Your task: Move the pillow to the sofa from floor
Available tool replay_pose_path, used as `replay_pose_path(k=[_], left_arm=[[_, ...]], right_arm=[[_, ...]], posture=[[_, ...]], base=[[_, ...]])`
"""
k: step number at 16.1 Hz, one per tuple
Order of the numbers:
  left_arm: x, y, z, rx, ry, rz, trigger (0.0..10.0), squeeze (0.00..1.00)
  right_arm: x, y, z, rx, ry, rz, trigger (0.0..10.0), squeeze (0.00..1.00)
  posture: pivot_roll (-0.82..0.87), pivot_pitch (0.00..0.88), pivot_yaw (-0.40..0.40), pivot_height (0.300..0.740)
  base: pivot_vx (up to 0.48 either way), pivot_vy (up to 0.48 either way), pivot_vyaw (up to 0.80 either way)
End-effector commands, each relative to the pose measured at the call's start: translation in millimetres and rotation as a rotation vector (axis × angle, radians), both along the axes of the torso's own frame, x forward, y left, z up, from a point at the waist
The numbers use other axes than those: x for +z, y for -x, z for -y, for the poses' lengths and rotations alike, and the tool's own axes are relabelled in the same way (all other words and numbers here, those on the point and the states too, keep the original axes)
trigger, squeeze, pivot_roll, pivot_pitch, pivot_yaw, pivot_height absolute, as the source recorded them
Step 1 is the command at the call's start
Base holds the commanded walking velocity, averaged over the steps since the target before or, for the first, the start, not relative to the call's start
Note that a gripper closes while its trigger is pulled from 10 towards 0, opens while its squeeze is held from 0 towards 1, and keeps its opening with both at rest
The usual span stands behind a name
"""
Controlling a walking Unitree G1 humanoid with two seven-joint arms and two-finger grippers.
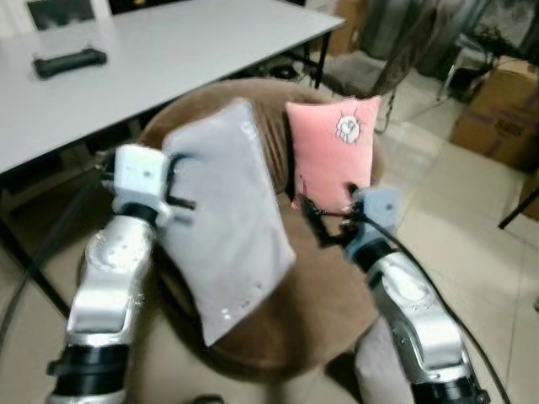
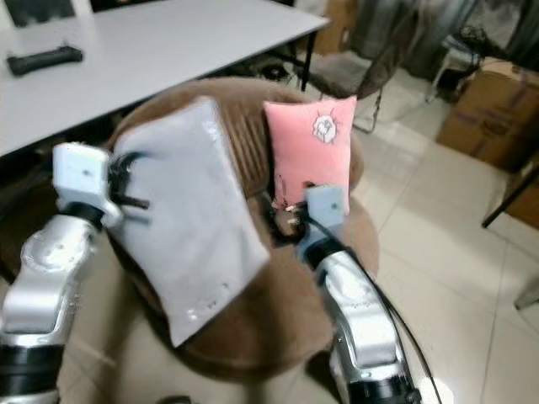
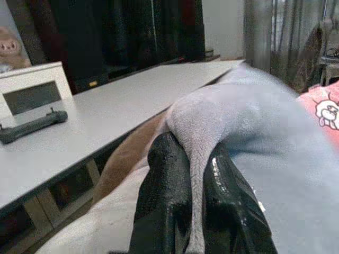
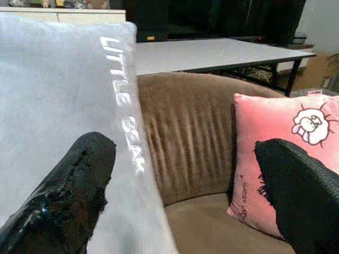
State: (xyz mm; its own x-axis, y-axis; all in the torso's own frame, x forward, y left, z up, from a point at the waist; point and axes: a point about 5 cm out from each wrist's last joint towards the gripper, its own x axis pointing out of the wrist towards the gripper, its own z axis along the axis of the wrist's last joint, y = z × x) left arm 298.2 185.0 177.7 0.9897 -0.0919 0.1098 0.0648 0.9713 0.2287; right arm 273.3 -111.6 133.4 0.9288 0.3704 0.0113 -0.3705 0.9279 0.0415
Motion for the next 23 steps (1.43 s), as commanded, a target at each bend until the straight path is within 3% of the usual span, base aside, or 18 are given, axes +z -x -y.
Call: replay_pose_path(k=[1,10,11,14,17,19,22,23], left_arm=[[13,-2.0,11.3,-0.041,0.011,0.060,10.0,0.00],[12,-6.6,11.2,-0.037,0.011,0.051,10.0,0.00],[3,-13.1,15.9,-0.032,0.029,-0.009,10.0,0.00],[-4,-21.4,24.0,-0.061,0.007,-0.054,10.0,0.00],[-5,-49.0,43.2,-0.076,0.021,-0.111,10.0,0.00],[1,-71.4,64.9,-0.083,0.033,-0.139,10.0,0.00],[1,-88.4,79.1,-0.038,0.104,-0.170,10.0,0.00],[-3,-93.8,79.3,0.023,0.159,-0.214,10.0,0.00]], right_arm=[[0,-0.2,11.6,-0.041,0.013,-0.002,10.0,0.00],[0,-1.7,12.6,-0.056,0.006,-0.004,10.0,0.00],[-1,-1.5,13.8,-0.056,0.003,-0.009,10.0,0.00],[-2,-1.6,18.5,-0.041,-0.050,-0.044,10.0,0.00],[-1,6.0,34.9,0.109,0.052,-0.038,10.0,0.00],[6,11.2,48.0,0.214,0.120,-0.040,10.0,0.00],[11,13.5,62.9,0.270,0.221,-0.045,10.0,0.00],[13,16.1,67.9,0.311,0.243,-0.059,10.0,0.00]], posture=[[0.09,0.000,-0.029,0.740],[0.09,0.000,-0.022,0.740],[0.09,0.000,-0.020,0.740],[0.08,0.000,-0.012,0.740],[0.07,0.000,0.005,0.740],[0.06,0.000,0.013,0.740],[0.04,0.000,0.028,0.740],[0.03,0.000,0.031,0.740]], base=[[0.371,0.000,0.00],[0.373,0.000,0.00],[0.000,0.000,0.00],[0.000,0.000,0.00],[0.000,0.000,0.00],[0.000,0.000,0.00],[0.000,0.000,0.00],[0.000,0.000,0.00]])
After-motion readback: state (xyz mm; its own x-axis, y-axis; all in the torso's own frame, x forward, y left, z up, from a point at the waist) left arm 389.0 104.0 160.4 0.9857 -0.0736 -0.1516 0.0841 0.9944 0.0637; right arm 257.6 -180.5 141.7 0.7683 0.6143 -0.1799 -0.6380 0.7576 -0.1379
